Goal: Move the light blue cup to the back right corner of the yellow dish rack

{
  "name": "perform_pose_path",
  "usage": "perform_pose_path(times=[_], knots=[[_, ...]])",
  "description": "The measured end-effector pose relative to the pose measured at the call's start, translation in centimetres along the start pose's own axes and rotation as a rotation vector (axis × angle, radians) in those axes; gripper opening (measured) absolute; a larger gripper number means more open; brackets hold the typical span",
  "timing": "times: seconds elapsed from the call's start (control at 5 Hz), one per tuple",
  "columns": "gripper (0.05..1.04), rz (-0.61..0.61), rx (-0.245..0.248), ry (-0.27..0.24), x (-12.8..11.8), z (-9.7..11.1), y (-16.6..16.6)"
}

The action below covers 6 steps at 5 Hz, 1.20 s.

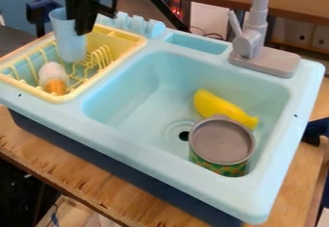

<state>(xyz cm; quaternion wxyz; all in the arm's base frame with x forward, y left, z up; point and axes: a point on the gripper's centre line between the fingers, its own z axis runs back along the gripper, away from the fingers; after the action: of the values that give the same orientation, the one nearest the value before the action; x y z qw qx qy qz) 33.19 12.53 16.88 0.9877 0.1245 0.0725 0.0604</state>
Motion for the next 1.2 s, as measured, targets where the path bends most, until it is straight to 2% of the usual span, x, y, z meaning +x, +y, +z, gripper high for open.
perform_pose_path(times=[0.2,0.4,0.8,1.0,1.2], knots=[[0.09,0.009,0.084,-0.026,-1.2,2.7,0.0],[0.09,-0.025,0.088,-0.062,-2.0,4.0,-1.1],[0.09,-0.173,-0.05,-0.135,-1.6,3.9,-3.7],[0.09,-0.252,-0.138,-0.183,-1.1,3.7,-4.9],[0.09,-0.263,-0.182,-0.197,-0.6,3.3,-4.9]])
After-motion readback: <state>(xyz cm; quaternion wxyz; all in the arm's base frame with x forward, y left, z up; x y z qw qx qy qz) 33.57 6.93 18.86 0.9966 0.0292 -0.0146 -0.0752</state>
